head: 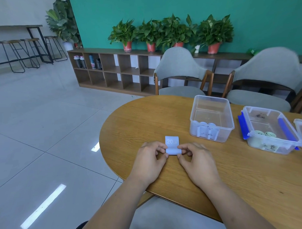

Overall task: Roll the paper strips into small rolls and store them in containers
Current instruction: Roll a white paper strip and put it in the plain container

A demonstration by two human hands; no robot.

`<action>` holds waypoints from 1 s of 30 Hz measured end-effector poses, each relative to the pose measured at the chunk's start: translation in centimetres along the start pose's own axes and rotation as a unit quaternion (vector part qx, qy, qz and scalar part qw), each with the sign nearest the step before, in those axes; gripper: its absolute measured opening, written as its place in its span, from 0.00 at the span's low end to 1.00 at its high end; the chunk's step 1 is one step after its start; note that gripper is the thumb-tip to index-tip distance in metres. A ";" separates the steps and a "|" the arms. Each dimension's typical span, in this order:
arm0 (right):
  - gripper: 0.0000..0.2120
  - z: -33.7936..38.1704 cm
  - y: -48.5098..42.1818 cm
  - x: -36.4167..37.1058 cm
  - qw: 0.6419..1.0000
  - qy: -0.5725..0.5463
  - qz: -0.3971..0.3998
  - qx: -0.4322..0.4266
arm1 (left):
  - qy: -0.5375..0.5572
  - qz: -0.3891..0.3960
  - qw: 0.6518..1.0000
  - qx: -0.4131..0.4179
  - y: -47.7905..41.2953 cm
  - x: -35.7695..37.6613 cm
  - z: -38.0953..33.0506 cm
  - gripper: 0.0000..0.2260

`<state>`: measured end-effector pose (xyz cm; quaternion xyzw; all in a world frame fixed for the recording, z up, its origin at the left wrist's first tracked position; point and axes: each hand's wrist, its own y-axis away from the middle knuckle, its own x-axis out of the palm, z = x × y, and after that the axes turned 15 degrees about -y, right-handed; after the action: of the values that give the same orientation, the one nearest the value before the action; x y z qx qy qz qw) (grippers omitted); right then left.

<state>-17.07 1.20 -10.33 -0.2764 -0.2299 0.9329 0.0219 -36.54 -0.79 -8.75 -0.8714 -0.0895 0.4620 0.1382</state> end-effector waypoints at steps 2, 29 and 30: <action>0.12 0.0 0.0 -0.1 1.000 -0.006 0.000 0.001 | 0.000 0.002 1.000 -0.007 0.0 0.0 0.1 0.09; 0.12 0.1 -0.1 -0.1 1.000 -0.009 0.002 0.005 | -0.013 0.007 1.000 0.008 0.0 0.3 0.3 0.13; 0.12 0.1 -0.1 -0.2 1.000 -0.012 0.003 0.007 | -0.012 0.007 1.000 0.005 0.0 0.3 0.3 0.14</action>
<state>-17.01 1.17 -10.15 -0.2659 -0.2224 0.9378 0.0189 -36.67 -0.61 -9.15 -0.8660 -0.0825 0.4736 0.1377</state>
